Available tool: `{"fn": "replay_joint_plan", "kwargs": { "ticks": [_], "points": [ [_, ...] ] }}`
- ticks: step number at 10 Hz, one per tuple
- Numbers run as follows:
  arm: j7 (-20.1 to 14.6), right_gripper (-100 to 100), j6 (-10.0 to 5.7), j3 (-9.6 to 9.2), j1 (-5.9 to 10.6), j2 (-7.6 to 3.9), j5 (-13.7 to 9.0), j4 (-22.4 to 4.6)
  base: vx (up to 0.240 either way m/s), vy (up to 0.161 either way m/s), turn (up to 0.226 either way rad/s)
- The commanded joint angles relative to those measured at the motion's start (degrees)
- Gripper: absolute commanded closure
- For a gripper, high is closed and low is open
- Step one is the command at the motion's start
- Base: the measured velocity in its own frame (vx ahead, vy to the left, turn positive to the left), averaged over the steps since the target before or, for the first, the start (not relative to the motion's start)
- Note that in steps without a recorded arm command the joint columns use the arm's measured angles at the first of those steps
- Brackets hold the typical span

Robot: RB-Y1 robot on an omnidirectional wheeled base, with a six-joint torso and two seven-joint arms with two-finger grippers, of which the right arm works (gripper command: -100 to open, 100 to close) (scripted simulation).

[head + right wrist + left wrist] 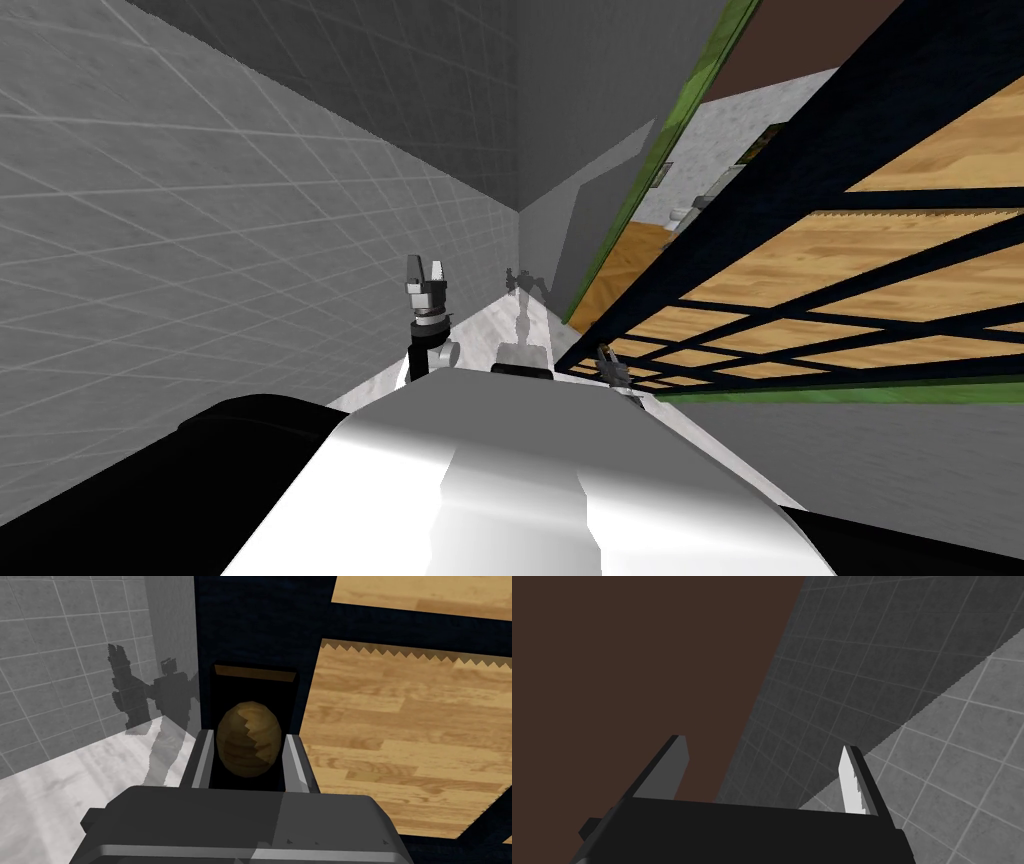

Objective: Pull the door open

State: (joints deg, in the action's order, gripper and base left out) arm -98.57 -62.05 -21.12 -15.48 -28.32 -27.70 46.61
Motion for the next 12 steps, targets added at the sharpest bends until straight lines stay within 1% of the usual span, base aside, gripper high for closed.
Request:
{"fn": "replay_joint_plan", "kwargs": {
  "ticks": [1, 2, 9, 10, 11, 12],
  "points": [
    [0.0, 100, 0.0, 0.0, 0.0, 0.0, 0.0, 0.0, -0.106, -0.023, 0.025],
    [-0.67, 100, -0.86, -0.61, -0.21, -0.26, 0.39, -0.63, -0.153, -0.018, 0.144],
    [-3.38, 100, -4.76, -2.19, -0.36, -1.93, 1.58, -3.28, -0.215, -0.05, 0.14],
    [-3.72, 100, -5.24, -2.39, -0.37, -2.13, 1.73, -3.61, -0.19, -0.03, 0.135],
    [-3.46, 100, -4.73, -2.28, -0.26, -1.98, 1.64, -3.42, -0.073, -0.011, 0.025],
    [-3.95, 100, -5.56, -2.65, -0.39, -2.14, 1.88, -4.18, -0.147, -0.054, 0.166]
  ]
}}
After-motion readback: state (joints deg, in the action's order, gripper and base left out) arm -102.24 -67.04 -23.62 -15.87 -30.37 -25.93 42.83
